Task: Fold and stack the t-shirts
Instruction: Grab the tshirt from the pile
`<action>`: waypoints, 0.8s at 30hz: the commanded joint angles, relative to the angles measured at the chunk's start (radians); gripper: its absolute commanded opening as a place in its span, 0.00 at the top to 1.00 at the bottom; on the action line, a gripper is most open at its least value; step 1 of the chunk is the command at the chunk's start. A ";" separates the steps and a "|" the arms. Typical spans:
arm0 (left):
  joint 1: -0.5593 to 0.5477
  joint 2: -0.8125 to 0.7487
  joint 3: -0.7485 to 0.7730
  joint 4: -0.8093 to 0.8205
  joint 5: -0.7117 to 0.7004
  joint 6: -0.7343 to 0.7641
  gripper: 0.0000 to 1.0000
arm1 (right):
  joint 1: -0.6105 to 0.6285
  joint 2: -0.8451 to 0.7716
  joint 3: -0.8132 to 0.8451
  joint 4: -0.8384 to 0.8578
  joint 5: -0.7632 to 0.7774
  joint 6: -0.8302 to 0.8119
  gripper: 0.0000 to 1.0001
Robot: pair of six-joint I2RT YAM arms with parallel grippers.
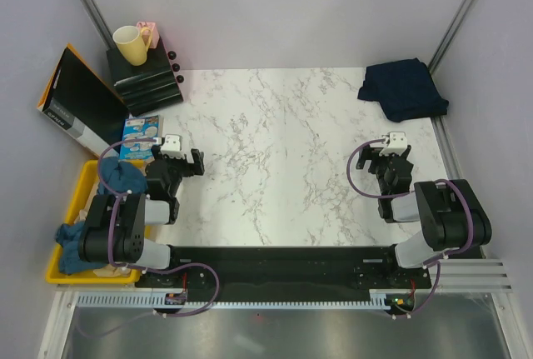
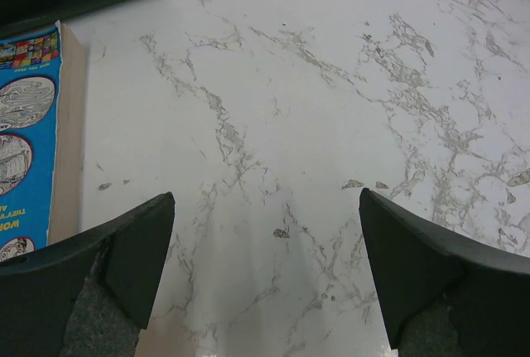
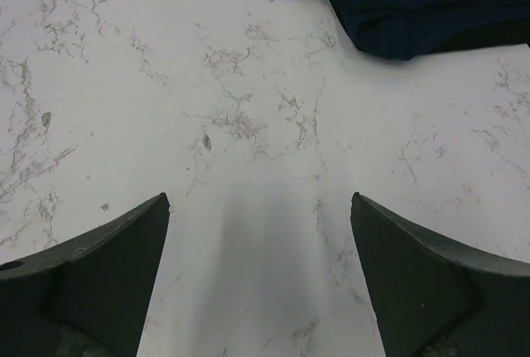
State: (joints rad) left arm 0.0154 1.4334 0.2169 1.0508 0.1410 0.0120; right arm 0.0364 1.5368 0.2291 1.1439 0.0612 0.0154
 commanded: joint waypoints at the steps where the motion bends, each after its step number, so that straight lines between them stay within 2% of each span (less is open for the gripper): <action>1: 0.001 0.002 0.016 0.061 0.012 -0.003 0.00 | -0.003 -0.010 0.018 0.027 0.008 0.020 0.02; 12: 0.001 -0.004 0.012 0.067 0.014 -0.003 0.00 | -0.003 -0.012 0.015 0.031 0.000 0.018 0.02; 14: 0.000 -0.062 0.045 -0.026 0.087 0.022 0.00 | -0.001 -0.039 0.039 -0.022 -0.046 0.005 0.02; 15: 0.000 -0.103 0.074 -0.123 0.115 0.029 0.00 | -0.003 -0.091 0.062 -0.080 -0.098 -0.008 0.02; 16: 0.001 -0.143 0.110 -0.218 0.176 0.057 0.00 | -0.004 -0.124 0.096 -0.258 -0.128 -0.035 0.02; 17: 0.001 -0.222 0.193 -0.427 0.222 0.096 0.00 | -0.003 -0.148 0.183 -0.353 -0.164 -0.046 0.02; 18: 0.001 -0.252 0.241 -0.525 0.270 0.138 0.00 | -0.003 -0.190 0.229 -0.443 -0.238 -0.063 0.02; 19: 0.000 -0.281 0.286 -0.608 0.319 0.184 0.00 | -0.003 -0.205 0.283 -0.646 -0.277 -0.134 0.02; 20: 0.000 -0.327 0.373 -0.791 0.328 0.213 0.00 | -0.003 -0.211 0.400 -0.741 -0.320 -0.184 0.02; 21: 0.000 -0.347 0.427 -0.890 0.347 0.274 0.00 | -0.003 -0.202 0.465 -0.835 -0.365 -0.230 0.02; 22: 0.000 -0.359 0.481 -1.002 0.385 0.405 0.00 | -0.003 -0.193 0.533 -1.033 -0.370 -0.248 0.02; 23: 0.000 -0.364 0.583 -1.093 0.378 0.443 0.00 | -0.001 -0.179 0.673 -1.121 -0.350 -0.250 0.02; 24: 0.001 -0.355 0.634 -1.258 0.358 0.466 0.00 | -0.001 -0.140 0.749 -1.217 -0.336 -0.264 0.02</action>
State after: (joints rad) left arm 0.0154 1.1233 0.6209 0.3458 0.4026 0.2111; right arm 0.0353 1.3724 0.6754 0.4435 -0.1822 -0.1310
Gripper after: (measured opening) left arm 0.994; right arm 0.982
